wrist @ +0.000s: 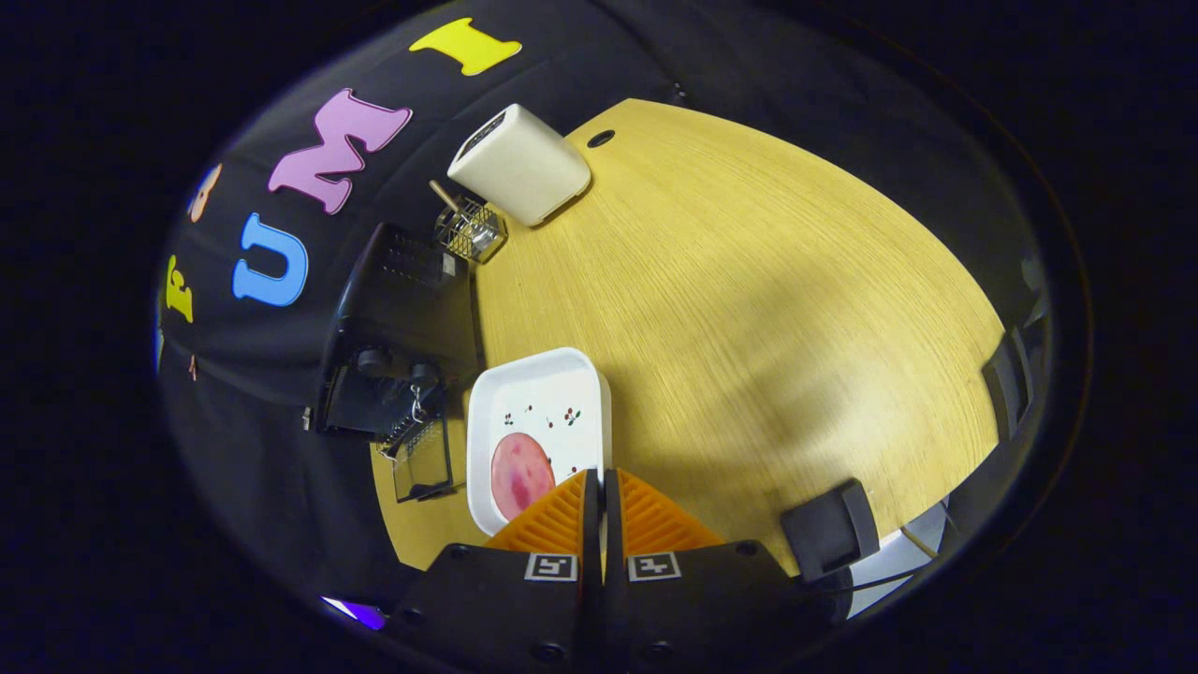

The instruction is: Open the toaster oven, put the food inside, and close the toaster oven door.

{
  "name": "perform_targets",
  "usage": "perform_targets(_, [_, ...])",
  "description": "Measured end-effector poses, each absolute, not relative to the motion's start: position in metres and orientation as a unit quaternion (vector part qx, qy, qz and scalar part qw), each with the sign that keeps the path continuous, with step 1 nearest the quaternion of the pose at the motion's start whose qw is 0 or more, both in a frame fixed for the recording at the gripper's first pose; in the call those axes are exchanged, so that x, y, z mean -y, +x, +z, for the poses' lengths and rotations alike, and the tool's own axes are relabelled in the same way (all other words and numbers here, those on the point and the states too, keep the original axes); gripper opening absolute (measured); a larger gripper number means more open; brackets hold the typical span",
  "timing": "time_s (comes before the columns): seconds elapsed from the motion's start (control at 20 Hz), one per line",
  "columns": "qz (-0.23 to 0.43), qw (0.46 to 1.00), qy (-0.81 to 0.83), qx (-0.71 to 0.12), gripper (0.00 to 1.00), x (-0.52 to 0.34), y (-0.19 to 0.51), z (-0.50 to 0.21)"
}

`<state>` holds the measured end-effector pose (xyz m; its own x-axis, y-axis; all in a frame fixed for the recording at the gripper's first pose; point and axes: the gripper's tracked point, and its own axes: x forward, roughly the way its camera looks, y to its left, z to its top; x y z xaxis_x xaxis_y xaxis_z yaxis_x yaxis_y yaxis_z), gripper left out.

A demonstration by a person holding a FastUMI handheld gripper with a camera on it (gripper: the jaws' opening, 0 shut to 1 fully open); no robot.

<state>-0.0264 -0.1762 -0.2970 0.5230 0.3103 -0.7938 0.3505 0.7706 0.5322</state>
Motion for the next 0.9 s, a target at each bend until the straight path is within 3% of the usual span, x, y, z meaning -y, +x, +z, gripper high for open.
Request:
perform_targets(0.45, [-0.021,0.805,0.384,-0.453,0.05,0.122,-0.063,-0.267])
perform_targets(0.9, [0.035,0.795,0.414,-0.443,0.05,0.023,-0.041,-0.250])
